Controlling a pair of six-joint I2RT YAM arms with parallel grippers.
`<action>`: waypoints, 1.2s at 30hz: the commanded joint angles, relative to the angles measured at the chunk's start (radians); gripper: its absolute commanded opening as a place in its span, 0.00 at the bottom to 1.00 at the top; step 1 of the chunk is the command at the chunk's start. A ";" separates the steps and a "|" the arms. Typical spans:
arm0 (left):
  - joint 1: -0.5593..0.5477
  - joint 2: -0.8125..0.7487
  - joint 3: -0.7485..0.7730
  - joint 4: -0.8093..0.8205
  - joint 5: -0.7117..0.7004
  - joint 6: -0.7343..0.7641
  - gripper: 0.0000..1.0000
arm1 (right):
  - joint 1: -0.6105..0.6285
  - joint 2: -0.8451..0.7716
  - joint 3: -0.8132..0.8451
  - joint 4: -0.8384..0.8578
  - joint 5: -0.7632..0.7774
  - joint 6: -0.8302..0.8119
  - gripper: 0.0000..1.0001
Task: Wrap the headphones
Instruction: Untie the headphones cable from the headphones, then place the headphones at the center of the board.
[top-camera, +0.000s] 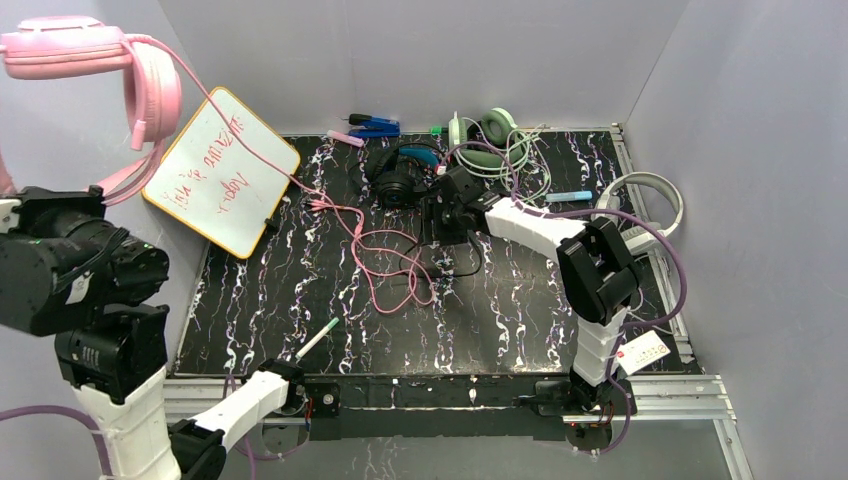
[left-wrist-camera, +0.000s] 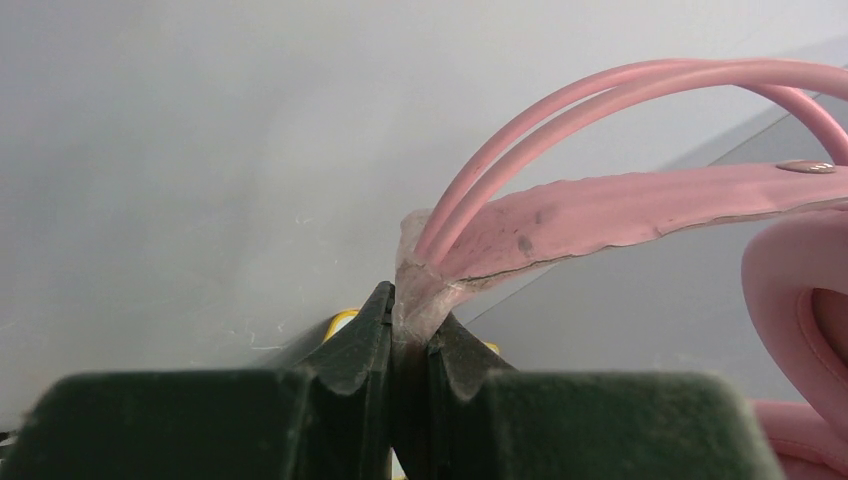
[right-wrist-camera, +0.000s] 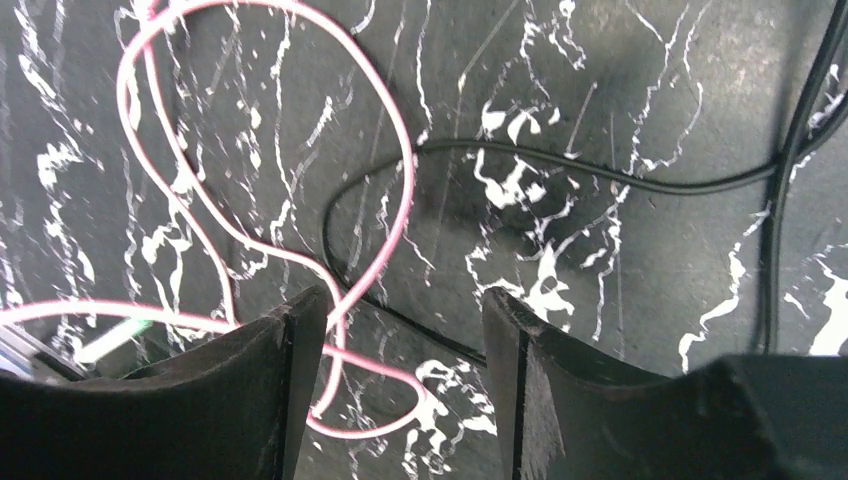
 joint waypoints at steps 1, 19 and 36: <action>-0.005 -0.006 0.048 0.124 0.003 -0.042 0.00 | 0.013 0.034 0.053 0.078 0.009 0.115 0.66; -0.049 -0.056 0.065 0.198 -0.004 0.013 0.00 | 0.110 0.129 0.108 0.082 0.014 0.180 0.17; -0.081 -0.081 -0.010 0.378 -0.072 0.164 0.00 | -0.543 -0.434 0.770 -0.269 0.540 -0.166 0.01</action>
